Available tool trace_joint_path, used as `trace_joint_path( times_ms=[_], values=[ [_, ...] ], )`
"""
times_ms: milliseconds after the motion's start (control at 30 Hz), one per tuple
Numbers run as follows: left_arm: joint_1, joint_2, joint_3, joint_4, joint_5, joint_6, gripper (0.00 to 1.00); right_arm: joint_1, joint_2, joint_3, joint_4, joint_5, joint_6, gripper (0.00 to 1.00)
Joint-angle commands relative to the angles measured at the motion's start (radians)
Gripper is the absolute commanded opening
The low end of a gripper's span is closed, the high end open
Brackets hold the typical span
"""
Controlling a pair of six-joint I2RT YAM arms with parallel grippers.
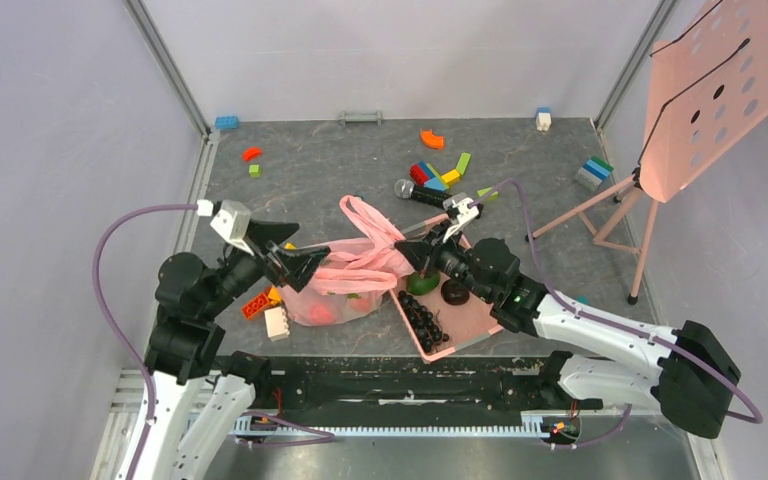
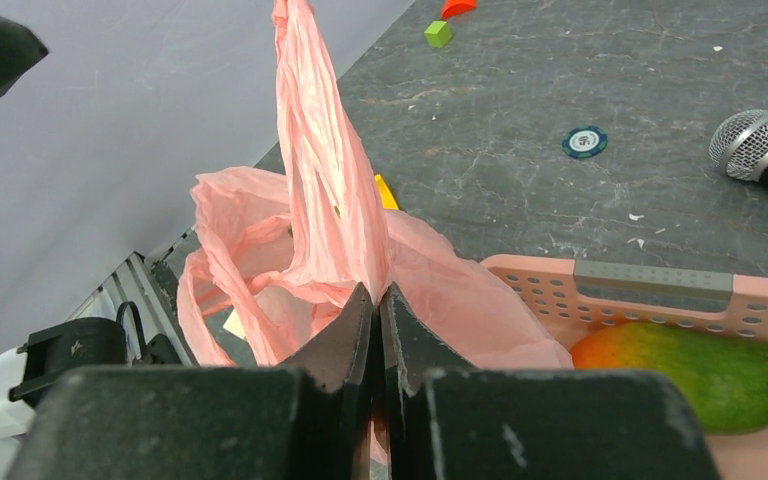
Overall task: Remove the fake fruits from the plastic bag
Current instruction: Untie the plastic bag at the center of the board.
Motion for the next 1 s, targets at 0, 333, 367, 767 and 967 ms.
trace_joint_path(
  times_ms=[0, 333, 367, 767, 967],
  values=[
    [-0.051, -0.084, -0.063, 0.048, 0.043, 0.226, 1.0, -0.005, 0.025, 0.072, 0.004, -0.024, -0.029, 0.04],
    [-0.166, -0.079, -0.085, -0.034, -0.339, 0.431, 1.0, -0.005, 0.072, 0.109, -0.014, -0.039, -0.029, 0.04],
    [-0.169, -0.06, -0.083, -0.027, -0.38, 0.432, 1.0, -0.005, 0.076, 0.11, -0.015, -0.041, -0.028, 0.04],
    [-0.386, 0.003, -0.139, 0.1, -0.592, 0.401, 1.0, -0.007, 0.105, 0.138, -0.049, -0.032, -0.037, 0.04],
    [-0.599, 0.055, -0.125, -0.003, -0.814, 0.425, 1.0, -0.007, 0.131, 0.141, -0.033, -0.039, -0.01, 0.04]
  ],
)
